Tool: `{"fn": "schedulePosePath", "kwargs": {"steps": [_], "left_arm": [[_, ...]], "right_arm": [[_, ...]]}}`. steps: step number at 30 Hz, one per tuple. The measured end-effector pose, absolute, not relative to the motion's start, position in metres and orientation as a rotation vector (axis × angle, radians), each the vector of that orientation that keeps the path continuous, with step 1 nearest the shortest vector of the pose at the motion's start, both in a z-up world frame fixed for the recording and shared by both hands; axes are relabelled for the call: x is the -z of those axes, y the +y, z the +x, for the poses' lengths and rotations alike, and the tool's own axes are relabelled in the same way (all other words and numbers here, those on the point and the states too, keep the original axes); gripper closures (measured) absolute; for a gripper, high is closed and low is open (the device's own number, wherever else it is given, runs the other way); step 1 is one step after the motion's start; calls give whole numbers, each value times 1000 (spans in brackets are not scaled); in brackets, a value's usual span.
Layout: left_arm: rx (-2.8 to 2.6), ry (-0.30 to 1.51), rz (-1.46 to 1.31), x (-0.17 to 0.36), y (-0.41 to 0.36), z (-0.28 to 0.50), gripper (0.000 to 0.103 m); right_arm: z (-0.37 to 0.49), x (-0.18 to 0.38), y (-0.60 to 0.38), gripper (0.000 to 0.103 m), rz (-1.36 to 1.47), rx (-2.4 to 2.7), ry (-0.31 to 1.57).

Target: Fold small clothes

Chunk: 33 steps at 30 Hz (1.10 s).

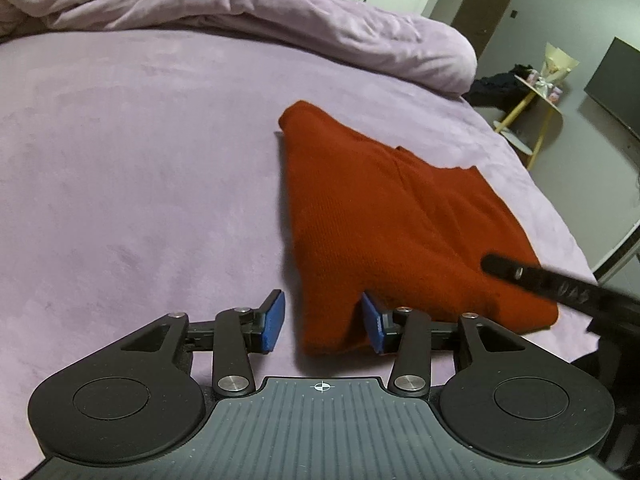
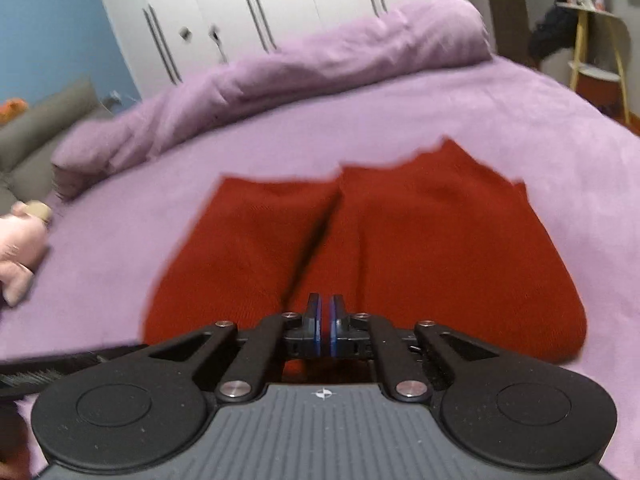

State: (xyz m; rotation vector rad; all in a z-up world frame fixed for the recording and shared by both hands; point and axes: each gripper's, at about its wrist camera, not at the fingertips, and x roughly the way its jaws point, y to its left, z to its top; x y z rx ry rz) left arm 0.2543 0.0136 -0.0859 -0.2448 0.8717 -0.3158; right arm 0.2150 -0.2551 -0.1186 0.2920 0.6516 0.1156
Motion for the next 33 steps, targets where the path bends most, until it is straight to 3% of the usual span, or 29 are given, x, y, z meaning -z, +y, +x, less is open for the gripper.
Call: {"fn": "schedulePosePath", "kwargs": {"steps": [6,9,12,15,17,20,23,31,32,33], "left_arm": [[319,888,-219,88,10,252,52],[311,883,-195,89,11,249,50],[304,871,-175,88,13,248,48],[310,866,-169,88,13,247,48],[310,875,-167,90,11,247,48],[320,880,-167,91,8,245,47],[330,882,-153,93,5,245,47],[343,904,-145,99,-6,248,46],[339,910,-136,101,-7,249,46],[338,916,-132,102,-8,250,46]], "right_arm": [[236,133,-237,88,243,-171,709],[234,146,-245,94,206,-123,737],[226,142,-262,94,271,-122,727],[219,133,-277,76,309,-56,698],[223,135,-294,72,426,-92,697],[241,148,-315,50,704,-193,761],[252,157,-318,42,820,-233,752],[291,164,-291,40,838,-330,809],[291,163,-287,41,824,-336,812],[294,161,-283,49,806,-334,812]]}}
